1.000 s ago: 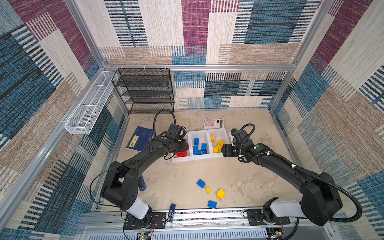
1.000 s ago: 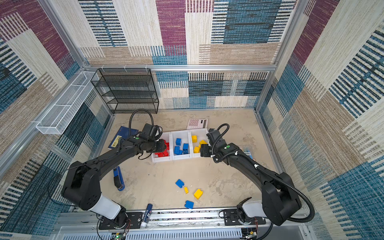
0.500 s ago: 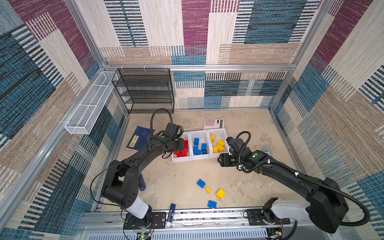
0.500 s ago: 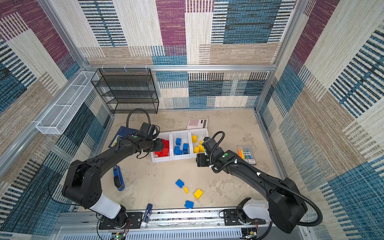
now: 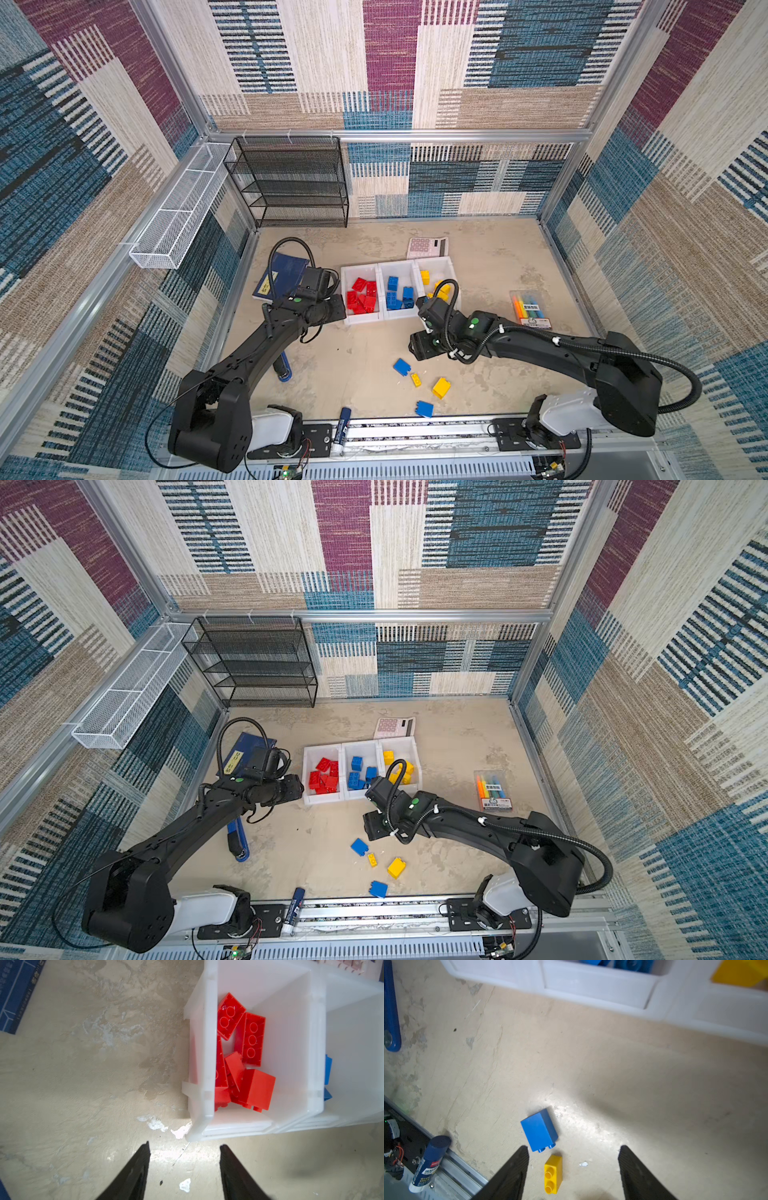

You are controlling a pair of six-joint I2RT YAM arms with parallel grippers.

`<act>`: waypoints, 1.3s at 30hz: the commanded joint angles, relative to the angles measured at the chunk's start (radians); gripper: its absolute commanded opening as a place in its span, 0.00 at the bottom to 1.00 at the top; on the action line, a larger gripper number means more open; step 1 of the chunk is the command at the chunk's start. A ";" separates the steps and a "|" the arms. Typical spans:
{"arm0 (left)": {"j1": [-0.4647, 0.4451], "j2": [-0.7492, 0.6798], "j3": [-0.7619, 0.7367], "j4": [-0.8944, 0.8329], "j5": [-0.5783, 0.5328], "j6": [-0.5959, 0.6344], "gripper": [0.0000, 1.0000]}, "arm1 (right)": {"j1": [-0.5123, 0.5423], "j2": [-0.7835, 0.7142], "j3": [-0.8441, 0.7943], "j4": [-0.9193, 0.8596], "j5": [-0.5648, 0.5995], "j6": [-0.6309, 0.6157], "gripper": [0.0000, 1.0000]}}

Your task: Sort the legos into containers by color

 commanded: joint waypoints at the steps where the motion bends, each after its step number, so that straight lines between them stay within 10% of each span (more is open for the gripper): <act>1: 0.018 -0.012 -0.021 0.007 0.027 -0.021 0.57 | 0.052 0.045 0.034 0.017 0.000 -0.056 0.71; 23: 0.045 -0.012 -0.047 0.029 0.073 -0.035 0.57 | 0.156 0.305 0.134 -0.018 0.081 -0.122 0.49; 39: 0.046 -0.023 -0.064 0.038 0.082 -0.040 0.57 | 0.085 0.207 0.164 -0.010 0.192 -0.171 0.37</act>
